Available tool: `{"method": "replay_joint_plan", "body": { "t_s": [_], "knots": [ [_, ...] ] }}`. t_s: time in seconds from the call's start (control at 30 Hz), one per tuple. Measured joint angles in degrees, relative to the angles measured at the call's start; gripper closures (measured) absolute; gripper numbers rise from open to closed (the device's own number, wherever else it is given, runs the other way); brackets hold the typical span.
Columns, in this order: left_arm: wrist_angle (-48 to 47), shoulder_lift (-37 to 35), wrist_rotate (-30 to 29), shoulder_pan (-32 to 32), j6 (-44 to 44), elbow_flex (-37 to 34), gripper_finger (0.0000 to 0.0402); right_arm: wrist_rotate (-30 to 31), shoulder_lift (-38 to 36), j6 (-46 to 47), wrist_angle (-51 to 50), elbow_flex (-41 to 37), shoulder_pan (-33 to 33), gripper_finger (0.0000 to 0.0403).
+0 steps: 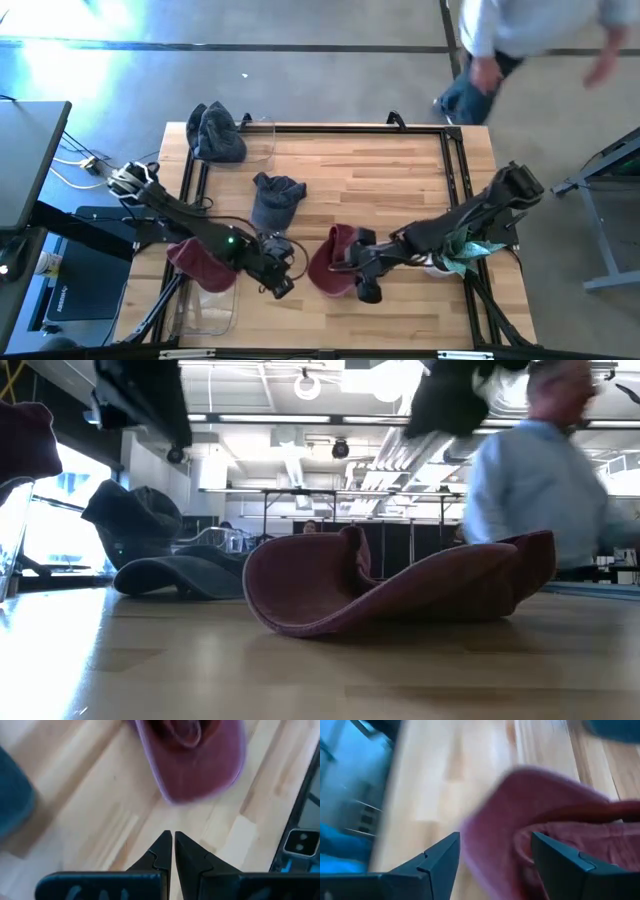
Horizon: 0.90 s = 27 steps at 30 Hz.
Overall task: Pick & Place hat
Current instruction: Put the red cap into the bottom transparent bin
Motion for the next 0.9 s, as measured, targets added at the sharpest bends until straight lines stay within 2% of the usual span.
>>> {"method": "replay_joint_plan", "body": {
  "t_s": [0.13,0.3,0.4,0.5,0.63,0.77,0.9],
  "knots": [
    [1.6,1.1,3.5,-1.4,-0.8,0.0,0.0385,-0.7,4.7,-5.3,2.0,-1.9,-2.9,0.0184],
    [4.4,1.1,4.3,-2.3,-0.9,0.0,0.0385,-11.4,11.9,-16.1,0.9,0.7,-7.1,0.0222],
    [5.1,1.0,4.1,-2.2,-1.8,0.0,0.0385,-13.3,15.2,-21.5,-1.8,2.1,-7.8,0.0252],
    [5.2,1.0,4.9,-2.3,-2.0,0.0,0.0385,-11.6,16.7,-22.3,-3.6,2.8,-7.6,0.03],
    [5.5,1.0,5.6,-2.2,-2.7,0.0,0.0385,-10.4,15.6,-20.2,-4.6,3.7,-6.7,0.0385],
    [5.0,1.0,2.5,-2.2,-5.2,0.0,0.0385,-6.9,11.1,-13.2,-9.9,6.3,-4.9,0.0376],
    [5.1,1.0,-0.5,-2.2,-6.5,0.0,0.0385,2.7,4.6,-2.1,-17.5,8.6,-3.6,0.0394]
  ]
}}
